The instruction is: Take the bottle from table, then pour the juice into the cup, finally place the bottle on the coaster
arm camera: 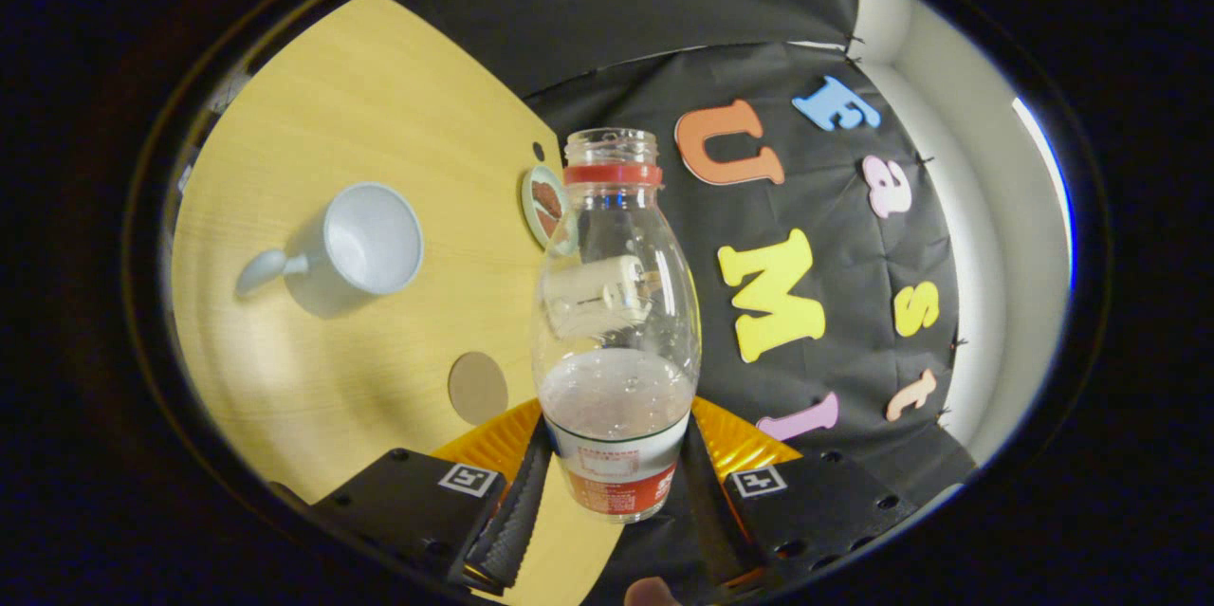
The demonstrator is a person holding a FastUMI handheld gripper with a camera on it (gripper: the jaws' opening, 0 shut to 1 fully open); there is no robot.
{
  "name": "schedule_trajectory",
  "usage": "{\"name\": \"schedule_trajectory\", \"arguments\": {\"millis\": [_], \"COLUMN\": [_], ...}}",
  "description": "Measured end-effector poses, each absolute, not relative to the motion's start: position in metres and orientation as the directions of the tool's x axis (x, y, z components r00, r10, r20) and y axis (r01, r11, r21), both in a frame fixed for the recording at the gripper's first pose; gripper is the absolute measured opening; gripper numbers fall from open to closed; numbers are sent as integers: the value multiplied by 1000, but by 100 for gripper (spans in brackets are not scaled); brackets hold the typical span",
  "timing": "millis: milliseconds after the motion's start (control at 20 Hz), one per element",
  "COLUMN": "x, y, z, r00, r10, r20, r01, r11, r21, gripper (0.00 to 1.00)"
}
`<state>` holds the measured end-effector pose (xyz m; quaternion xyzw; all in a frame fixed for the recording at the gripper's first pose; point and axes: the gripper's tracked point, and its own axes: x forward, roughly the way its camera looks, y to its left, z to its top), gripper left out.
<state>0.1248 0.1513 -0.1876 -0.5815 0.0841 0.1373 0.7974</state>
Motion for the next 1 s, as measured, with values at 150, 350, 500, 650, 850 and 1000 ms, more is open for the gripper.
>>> {"name": "schedule_trajectory", "arguments": {"millis": [150, 350, 500, 650, 850, 1000], "x": [121, 126, 147, 163, 192, 214], "y": [153, 154, 159, 155, 144, 146], "z": [-171, -144, -125, -119, -116, -122], "r00": [951, 957, 950, 945, 952, 951], "r10": [164, 220, 248, 263, 250, 255], "r20": [-261, -188, -190, -195, -173, -174], "r01": [-307, -285, -312, -319, -282, -275], "r11": [412, 611, 776, 873, 940, 955], "r21": [-858, -738, -548, -368, -190, -108], "gripper": [75, 75, 74, 74, 74, 74]}}
